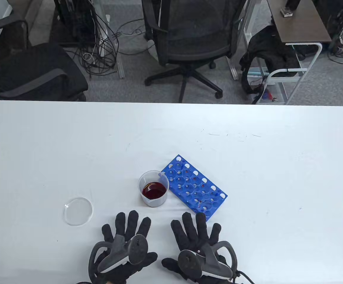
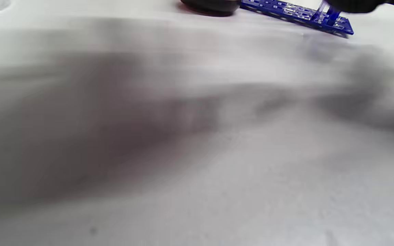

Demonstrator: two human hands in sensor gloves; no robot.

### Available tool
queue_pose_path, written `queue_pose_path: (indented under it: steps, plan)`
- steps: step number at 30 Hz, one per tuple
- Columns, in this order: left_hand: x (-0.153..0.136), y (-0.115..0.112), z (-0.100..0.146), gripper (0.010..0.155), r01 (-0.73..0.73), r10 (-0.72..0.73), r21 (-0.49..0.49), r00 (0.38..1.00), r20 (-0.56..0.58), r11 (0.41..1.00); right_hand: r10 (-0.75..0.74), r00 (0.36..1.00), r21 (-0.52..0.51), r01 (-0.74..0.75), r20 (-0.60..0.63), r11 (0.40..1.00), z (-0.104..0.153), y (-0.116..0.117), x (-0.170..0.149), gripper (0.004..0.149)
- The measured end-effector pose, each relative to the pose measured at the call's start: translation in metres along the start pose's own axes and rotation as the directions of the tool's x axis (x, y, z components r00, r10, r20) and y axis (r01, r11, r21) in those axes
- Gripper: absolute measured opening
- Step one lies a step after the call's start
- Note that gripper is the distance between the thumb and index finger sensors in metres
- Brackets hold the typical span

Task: Dip glass rod and spread liquid on culture dish

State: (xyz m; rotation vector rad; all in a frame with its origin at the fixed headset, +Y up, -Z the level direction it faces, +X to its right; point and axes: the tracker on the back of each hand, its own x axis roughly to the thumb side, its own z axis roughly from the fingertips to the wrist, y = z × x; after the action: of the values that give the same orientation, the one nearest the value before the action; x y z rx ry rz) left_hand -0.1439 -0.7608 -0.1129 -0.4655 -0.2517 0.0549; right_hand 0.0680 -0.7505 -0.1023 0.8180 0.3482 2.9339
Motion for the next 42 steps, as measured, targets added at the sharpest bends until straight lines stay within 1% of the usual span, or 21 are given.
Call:
queue_pose_path:
  steps: [5,19,26,30,35,39,42]
  plan:
    - [-0.002,0.000,0.000,0.098,-0.004,0.004,0.001,1.000,-0.012,1.000,-0.008,1.000,-0.009,0.008,0.004,1.000,0.001,-0.001,0.000,0.102]
    - [-0.002,0.001,0.001,0.098,-0.005,0.005,0.009,1.000,-0.001,1.000,0.000,1.000,-0.014,0.000,-0.006,1.000,0.001,-0.001,0.000,0.102]
    - [-0.002,0.000,0.000,0.098,0.009,-0.009,0.002,1.000,-0.019,1.000,0.007,1.000,-0.013,-0.007,-0.005,1.000,0.001,-0.001,0.000,0.102]
    - [-0.008,0.005,0.001,0.098,-0.001,0.002,0.024,0.999,-0.050,1.000,0.008,1.000,-0.028,-0.008,-0.001,1.000,0.003,-0.003,0.000,0.102]
    - [-0.036,0.025,0.003,0.099,-0.063,0.073,0.089,0.991,-0.115,0.994,-0.002,1.000,-0.035,0.002,0.007,0.999,0.004,-0.004,0.000,0.102]
    - [-0.070,0.039,0.004,0.100,-0.087,0.108,0.109,0.972,-0.207,0.990,-0.006,1.000,-0.038,0.007,0.012,0.999,0.004,-0.004,0.000,0.102]
    - [-0.097,0.046,0.004,0.102,-0.100,0.143,0.167,0.952,-0.270,0.981,-0.011,1.000,-0.044,0.012,0.013,0.999,0.005,-0.005,0.000,0.102]
